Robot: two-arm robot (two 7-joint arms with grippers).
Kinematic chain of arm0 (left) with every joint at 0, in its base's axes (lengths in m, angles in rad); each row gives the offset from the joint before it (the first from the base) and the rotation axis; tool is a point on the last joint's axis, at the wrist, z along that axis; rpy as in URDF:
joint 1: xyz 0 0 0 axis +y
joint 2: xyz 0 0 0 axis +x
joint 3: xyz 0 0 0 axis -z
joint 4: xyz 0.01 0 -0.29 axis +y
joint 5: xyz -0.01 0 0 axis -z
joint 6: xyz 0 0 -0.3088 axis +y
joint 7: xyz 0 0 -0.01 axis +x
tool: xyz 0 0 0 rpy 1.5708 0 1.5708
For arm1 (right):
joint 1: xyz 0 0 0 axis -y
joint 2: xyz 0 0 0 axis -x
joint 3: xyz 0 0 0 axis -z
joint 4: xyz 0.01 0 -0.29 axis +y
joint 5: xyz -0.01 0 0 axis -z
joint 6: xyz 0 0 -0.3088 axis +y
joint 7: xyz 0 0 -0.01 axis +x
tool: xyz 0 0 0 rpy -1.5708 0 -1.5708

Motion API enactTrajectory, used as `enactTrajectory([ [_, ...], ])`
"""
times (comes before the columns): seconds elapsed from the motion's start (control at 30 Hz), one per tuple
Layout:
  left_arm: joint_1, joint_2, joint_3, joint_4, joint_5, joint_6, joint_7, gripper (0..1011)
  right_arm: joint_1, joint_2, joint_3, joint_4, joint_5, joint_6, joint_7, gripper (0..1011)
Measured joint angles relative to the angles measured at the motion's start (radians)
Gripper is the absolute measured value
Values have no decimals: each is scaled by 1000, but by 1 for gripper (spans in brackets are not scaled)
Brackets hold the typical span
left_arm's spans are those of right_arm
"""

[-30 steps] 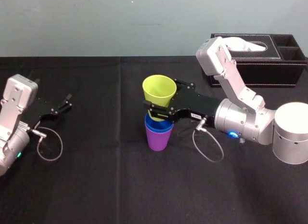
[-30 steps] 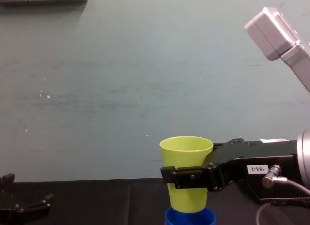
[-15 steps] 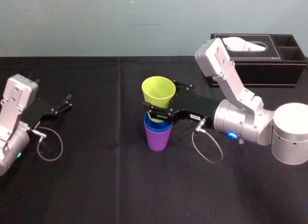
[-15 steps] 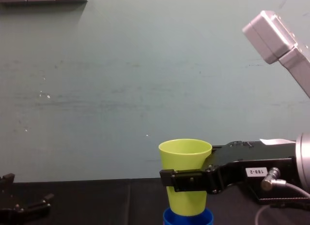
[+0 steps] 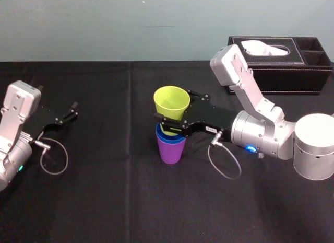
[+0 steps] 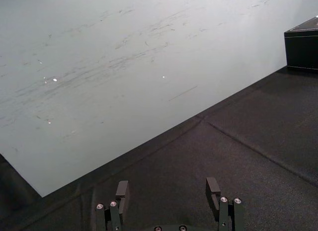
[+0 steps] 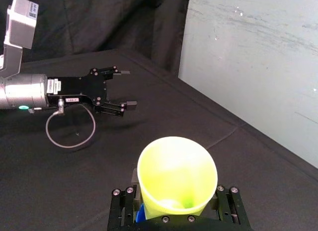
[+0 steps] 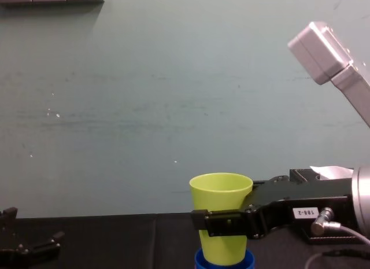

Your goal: Stack the three plastic cups sequentially using one hand.

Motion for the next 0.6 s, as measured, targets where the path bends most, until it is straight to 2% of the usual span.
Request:
enactTrajectory([
  [0.6, 0, 0, 0, 0, 0, 0, 0, 1011, 10, -10, -10, 35, 3, -2, 9, 742],
])
